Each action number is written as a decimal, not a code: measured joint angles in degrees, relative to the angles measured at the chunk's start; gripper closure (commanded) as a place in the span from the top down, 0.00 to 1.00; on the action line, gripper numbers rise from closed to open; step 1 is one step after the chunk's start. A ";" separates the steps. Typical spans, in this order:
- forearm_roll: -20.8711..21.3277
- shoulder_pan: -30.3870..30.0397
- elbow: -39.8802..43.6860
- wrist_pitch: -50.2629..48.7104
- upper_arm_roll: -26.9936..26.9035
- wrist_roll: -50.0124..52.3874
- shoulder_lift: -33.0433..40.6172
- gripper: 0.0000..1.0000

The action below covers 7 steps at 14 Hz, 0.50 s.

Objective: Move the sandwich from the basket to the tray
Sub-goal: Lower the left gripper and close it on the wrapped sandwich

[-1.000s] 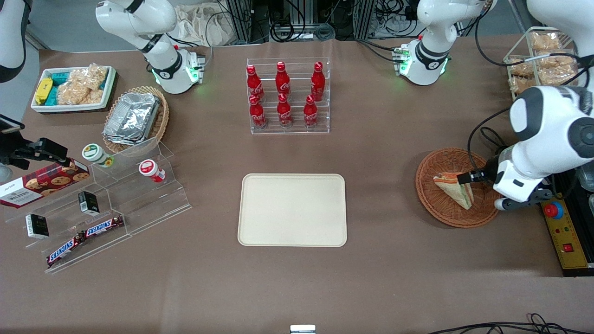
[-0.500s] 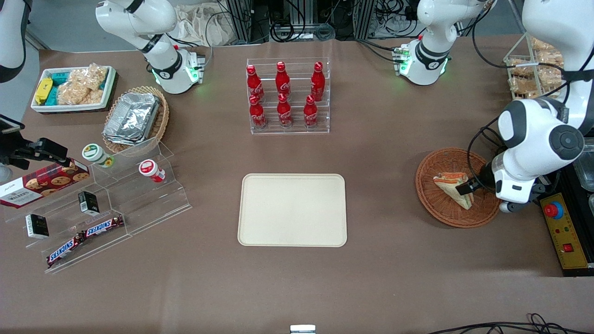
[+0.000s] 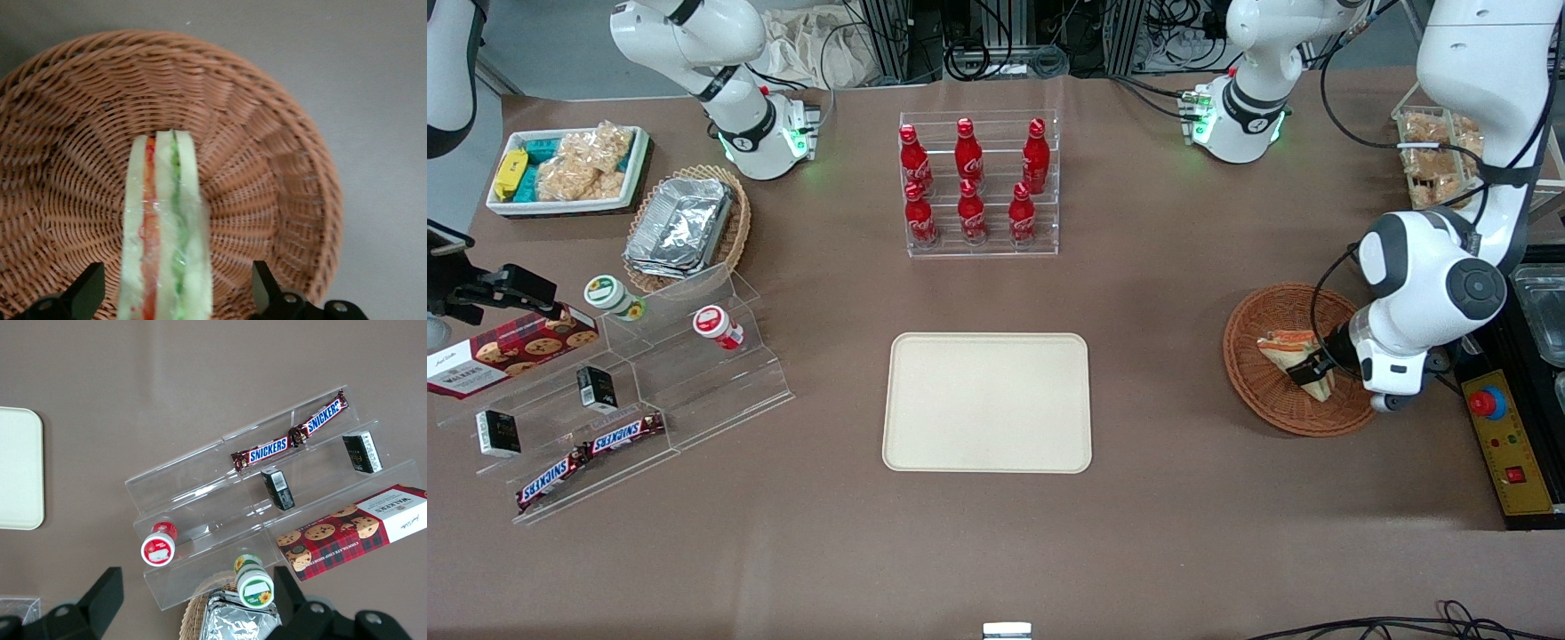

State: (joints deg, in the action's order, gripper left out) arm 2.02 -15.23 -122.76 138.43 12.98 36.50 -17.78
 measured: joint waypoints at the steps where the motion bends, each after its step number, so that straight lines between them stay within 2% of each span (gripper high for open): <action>1: 0.09 -0.03 -0.49 0.31 -0.23 0.00 0.00 0.98; 2: 0.09 -0.04 -0.71 0.46 -0.30 0.00 0.00 0.97; 3: 0.09 -0.04 -0.78 0.68 -0.30 0.00 0.00 0.89; 4: 0.10 -0.04 -0.81 0.89 -0.30 0.00 -0.02 0.76; 7: 0.10 -0.02 -0.87 1.11 -0.26 0.82 -0.11 0.09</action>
State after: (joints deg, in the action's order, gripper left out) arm 2.12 -15.25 -123.63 139.54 12.72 37.32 -17.89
